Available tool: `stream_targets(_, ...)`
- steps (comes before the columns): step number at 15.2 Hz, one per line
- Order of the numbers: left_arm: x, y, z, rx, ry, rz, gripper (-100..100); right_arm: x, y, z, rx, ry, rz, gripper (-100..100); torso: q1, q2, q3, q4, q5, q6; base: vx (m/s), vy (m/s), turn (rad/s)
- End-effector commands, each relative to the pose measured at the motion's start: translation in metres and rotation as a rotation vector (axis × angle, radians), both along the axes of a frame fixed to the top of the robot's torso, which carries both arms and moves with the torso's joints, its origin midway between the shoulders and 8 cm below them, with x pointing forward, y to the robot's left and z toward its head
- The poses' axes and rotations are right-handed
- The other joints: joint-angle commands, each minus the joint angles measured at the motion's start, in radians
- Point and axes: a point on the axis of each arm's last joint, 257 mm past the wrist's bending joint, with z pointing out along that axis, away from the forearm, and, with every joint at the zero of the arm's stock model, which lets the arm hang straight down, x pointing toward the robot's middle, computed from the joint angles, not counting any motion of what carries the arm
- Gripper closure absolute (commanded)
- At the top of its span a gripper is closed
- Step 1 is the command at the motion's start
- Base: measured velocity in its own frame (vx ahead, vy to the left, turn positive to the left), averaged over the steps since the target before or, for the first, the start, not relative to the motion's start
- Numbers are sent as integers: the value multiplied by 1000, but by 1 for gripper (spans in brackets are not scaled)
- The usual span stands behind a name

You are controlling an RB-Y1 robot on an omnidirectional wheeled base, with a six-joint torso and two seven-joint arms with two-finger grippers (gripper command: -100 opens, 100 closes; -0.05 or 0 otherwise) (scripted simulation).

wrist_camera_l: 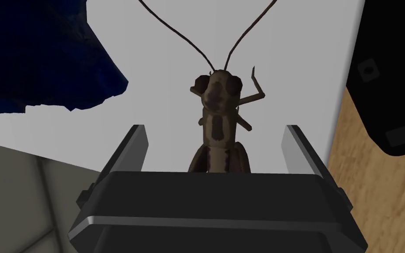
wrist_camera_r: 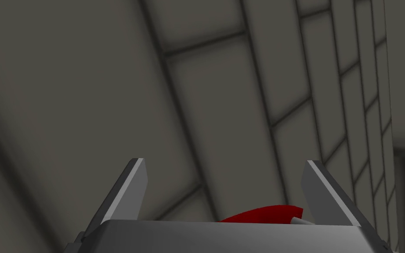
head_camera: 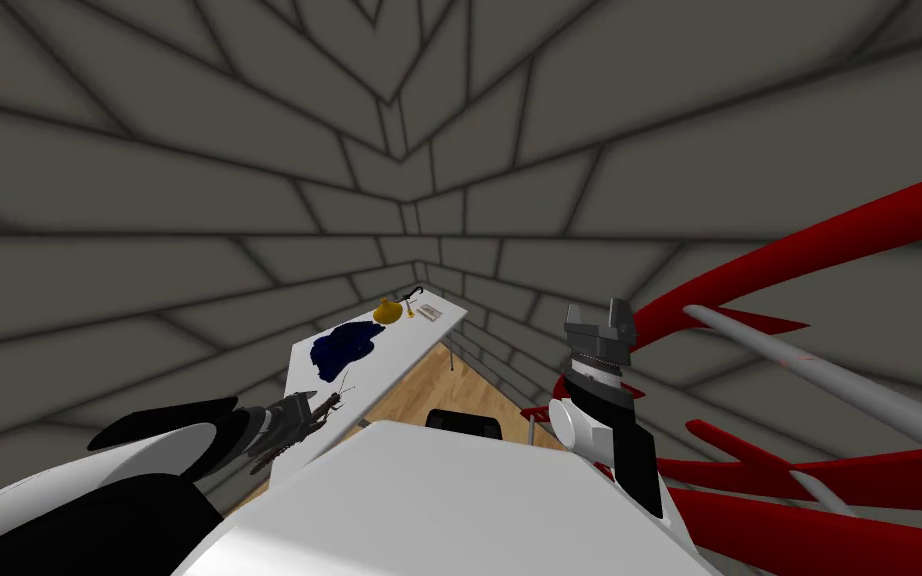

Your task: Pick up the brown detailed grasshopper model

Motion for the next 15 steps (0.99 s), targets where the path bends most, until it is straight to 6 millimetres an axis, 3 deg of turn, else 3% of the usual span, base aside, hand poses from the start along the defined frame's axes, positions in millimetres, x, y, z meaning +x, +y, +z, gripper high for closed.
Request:
stream_targets(1,-6,-1,-1,-15,24,9,-100,0,0,0,0,0,0,0,0,0,0,0,0,0,9,17,-94)
stream_targets(6,-27,-2,-1,-57,86,37,-100,0,0,0,0,0,0,0,0,0,0,0,0,0,9,17,-88)
stream_targets(11,-24,6,-21,-49,75,46,-100,0,0,0,0,0,0,0,-2,0,0,0,0,0,7,-7,-45)
stream_targets(12,-23,4,-16,-50,75,44,-100,0,0,0,0,0,0,0,-2,0,0,0,0,0,6,-9,-13)
stream_targets(13,-23,5,-17,-50,75,44,100,0,0,0,0,0,0,0,-2,0,0,0,0,0,0,0,0)
stream_targets(15,-23,4,-17,-50,75,43,100,0,0,0,0,0,0,0,-2,0,0,0,0,0,0,0,0)
